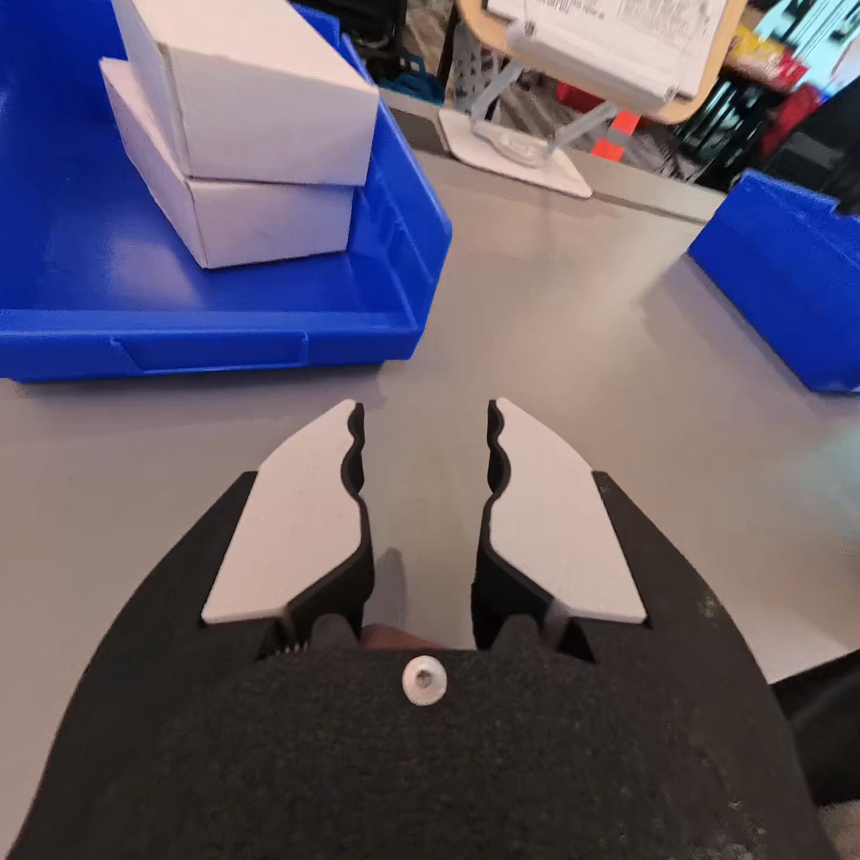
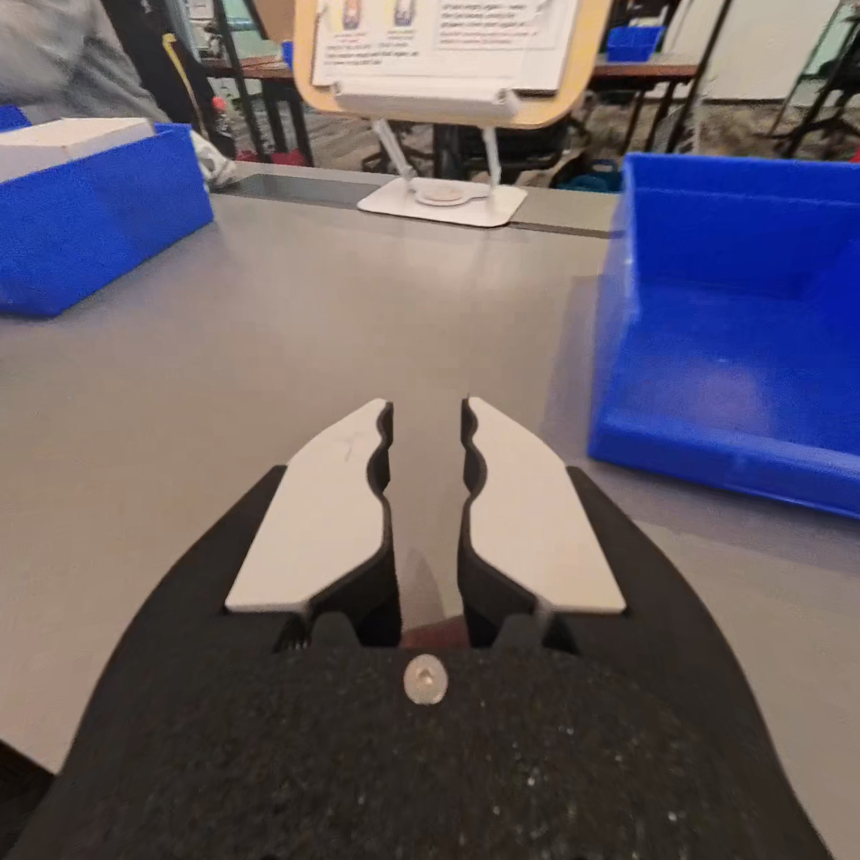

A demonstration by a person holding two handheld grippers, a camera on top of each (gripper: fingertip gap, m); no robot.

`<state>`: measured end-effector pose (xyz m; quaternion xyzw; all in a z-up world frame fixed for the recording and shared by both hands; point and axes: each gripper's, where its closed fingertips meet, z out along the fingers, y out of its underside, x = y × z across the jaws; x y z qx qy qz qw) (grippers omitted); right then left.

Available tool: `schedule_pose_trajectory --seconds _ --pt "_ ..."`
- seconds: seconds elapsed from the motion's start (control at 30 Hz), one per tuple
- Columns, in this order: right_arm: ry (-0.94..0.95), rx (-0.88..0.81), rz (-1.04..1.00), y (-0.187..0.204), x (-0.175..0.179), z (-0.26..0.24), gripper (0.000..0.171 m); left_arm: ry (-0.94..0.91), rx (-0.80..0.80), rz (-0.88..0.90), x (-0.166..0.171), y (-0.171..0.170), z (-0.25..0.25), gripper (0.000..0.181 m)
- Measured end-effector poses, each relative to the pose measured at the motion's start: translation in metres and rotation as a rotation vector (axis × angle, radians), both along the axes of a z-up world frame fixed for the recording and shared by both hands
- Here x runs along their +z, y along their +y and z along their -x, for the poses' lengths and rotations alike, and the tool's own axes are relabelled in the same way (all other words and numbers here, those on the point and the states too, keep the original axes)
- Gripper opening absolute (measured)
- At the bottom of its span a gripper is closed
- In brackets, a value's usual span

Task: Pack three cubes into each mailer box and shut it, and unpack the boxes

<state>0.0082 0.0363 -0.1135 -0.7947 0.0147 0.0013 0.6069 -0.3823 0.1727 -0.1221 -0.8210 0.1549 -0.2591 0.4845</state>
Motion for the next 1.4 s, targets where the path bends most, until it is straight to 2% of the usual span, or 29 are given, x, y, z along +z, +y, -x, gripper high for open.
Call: schedule_pose_trajectory --seconds 0.1,0.17,0.27,0.33,0.47,0.53,0.6,0.7,0.8,0.87,0.97,1.07,1.17,1.4 --pt "-0.048 -0.092 -0.084 -0.015 0.024 -0.035 0.024 0.08 -0.008 -0.039 -0.002 0.004 -0.005 0.054" --pt "-0.012 -0.124 -0.102 -0.014 0.023 -0.046 0.017 0.134 -0.005 -0.074 -0.004 0.005 -0.004 0.055" --pt "0.143 -0.046 -0.051 -0.001 0.008 -0.032 0.018 0.168 -0.014 -0.084 -0.007 0.003 -0.004 0.055" --pt "0.162 -0.007 -0.004 0.004 0.0 -0.02 0.019 0.158 -0.019 -0.085 -0.005 0.002 -0.005 0.056" --pt "0.037 0.014 0.018 0.006 -0.004 -0.007 0.018 0.146 0.02 -0.104 0.004 0.009 0.001 0.055" --pt "-0.029 0.012 0.011 0.007 -0.003 -0.005 0.018 0.178 0.003 -0.169 0.024 0.017 0.003 0.052" --pt "-0.07 0.01 0.013 0.009 -0.003 -0.005 0.018 0.345 -0.019 -0.279 0.049 0.038 0.008 0.059" --pt "-0.062 0.018 0.017 0.013 -0.004 -0.003 0.017 0.755 -0.071 -0.434 0.066 0.091 0.015 0.07" --pt "0.008 0.033 0.034 0.019 -0.007 -0.001 0.017 1.077 -0.167 -0.567 0.062 0.141 0.009 0.074" --pt "0.04 0.033 0.045 0.02 -0.008 -0.001 0.017 1.17 -0.261 -0.579 0.048 0.161 -0.002 0.076" --pt "0.038 0.027 0.046 0.018 -0.008 -0.002 0.017 1.23 -0.344 -0.564 0.025 0.181 -0.013 0.077" --pt "0.004 0.009 0.053 0.015 -0.01 -0.007 0.017 1.29 -0.346 -0.591 0.013 0.198 -0.018 0.079" --pt "-0.01 0.001 0.063 0.014 -0.013 -0.011 0.017 1.326 -0.322 -0.629 0.007 0.206 -0.021 0.07" --pt "0.01 0.0 0.069 0.009 -0.015 -0.012 0.017 1.267 -0.241 -0.642 0.026 0.192 -0.003 0.06"
